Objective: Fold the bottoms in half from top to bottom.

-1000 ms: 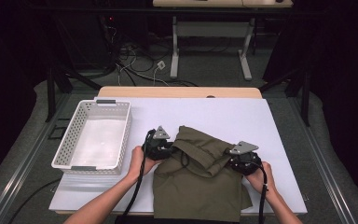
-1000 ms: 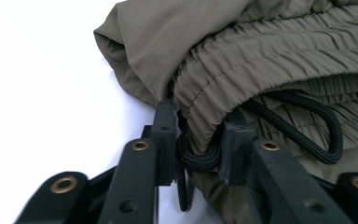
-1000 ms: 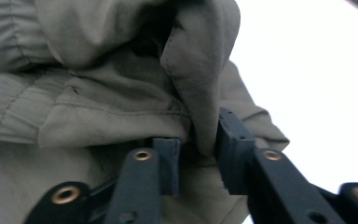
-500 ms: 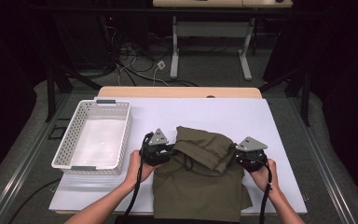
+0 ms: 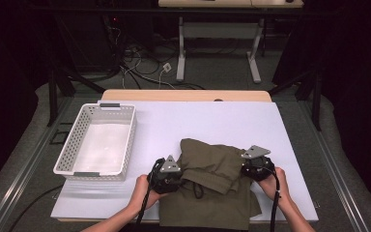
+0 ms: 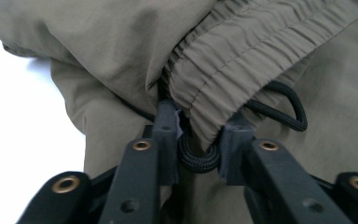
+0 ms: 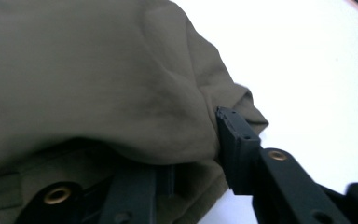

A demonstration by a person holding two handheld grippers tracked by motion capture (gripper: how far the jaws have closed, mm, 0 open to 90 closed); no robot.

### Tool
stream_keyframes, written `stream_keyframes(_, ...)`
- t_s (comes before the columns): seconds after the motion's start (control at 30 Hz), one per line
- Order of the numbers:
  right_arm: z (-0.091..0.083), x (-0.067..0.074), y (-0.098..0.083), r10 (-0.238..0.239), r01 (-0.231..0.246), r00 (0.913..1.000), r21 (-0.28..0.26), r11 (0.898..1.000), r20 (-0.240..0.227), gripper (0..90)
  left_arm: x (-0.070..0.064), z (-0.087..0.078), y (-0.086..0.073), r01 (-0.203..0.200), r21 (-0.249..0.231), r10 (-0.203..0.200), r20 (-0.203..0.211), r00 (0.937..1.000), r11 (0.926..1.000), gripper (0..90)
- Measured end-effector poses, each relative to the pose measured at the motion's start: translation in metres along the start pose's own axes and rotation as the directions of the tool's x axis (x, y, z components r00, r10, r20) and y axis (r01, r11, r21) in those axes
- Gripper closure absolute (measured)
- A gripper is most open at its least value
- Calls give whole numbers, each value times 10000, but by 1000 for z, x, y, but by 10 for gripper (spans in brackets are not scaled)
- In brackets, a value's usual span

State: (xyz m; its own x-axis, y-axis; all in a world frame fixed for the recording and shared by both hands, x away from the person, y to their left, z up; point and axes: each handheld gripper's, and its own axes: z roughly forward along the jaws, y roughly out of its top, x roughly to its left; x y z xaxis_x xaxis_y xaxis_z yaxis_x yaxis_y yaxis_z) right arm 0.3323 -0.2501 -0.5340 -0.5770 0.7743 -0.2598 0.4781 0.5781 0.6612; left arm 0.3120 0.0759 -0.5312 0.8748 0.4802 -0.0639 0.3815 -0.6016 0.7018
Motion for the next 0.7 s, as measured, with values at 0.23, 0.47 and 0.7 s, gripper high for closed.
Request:
stream_keyframes(0.23, -17, -3, -1, 641, -647, 9974, 155, 9978, 330, 454, 3, -10, 1, 70, 87, -72, 135, 9999, 9999, 345)
stream_keyframes(0.47, -36, 0, -4, 971, -971, 9950, -18, 9953, 214, 369, 9, -23, 7, 283, -448, -285, -38, 9996, 9986, 249)
stream_keyframes(0.7, -50, 0, -2, 1276, -1281, 9917, -382, 9910, -152, 344, 12, -29, 15, 362, -738, -356, 91, 9993, 9966, 244)
